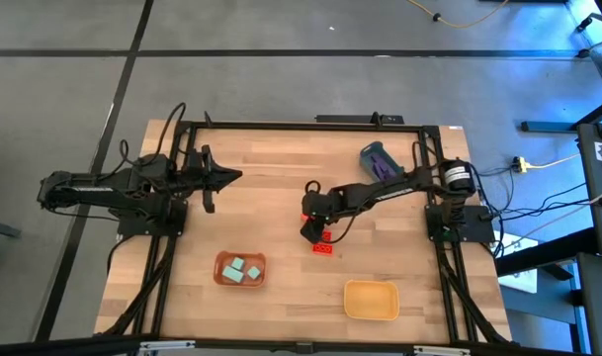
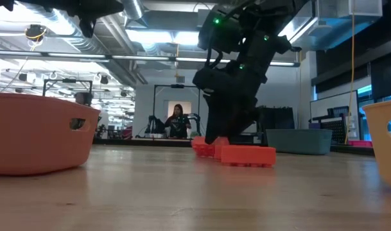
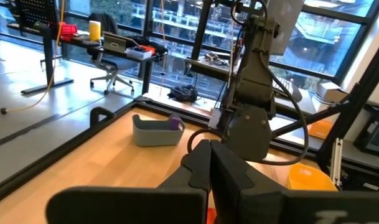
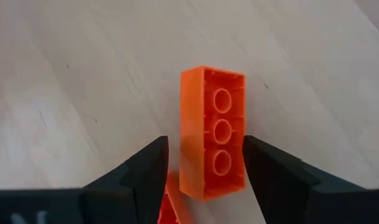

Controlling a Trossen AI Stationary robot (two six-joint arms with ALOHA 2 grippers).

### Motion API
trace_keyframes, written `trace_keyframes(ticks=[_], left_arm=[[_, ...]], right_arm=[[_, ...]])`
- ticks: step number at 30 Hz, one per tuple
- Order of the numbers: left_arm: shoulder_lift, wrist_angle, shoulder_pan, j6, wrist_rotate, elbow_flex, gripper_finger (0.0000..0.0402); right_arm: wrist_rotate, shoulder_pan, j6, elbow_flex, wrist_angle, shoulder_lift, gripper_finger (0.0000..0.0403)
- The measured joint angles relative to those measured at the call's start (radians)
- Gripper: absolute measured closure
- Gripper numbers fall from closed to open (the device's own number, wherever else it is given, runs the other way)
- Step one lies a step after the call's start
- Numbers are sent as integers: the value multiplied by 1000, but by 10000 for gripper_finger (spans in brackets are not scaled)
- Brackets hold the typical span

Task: Sort & place blocks by color
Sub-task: Put the top orange game piece into the yellow bin

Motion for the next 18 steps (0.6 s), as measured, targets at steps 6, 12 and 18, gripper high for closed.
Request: trace_keyframes(ticks=[6, 12, 18], left_arm=[[0, -3, 0, 0, -11, 0, 401], [0, -3, 0, 0, -17, 0, 401], [0, -4, 0, 0, -17, 0, 402]], right_arm=[[1, 0, -1, -1, -5, 2, 194], [6, 0, -2, -1, -13, 15, 194], [10, 0, 3, -1, -24, 33, 219]])
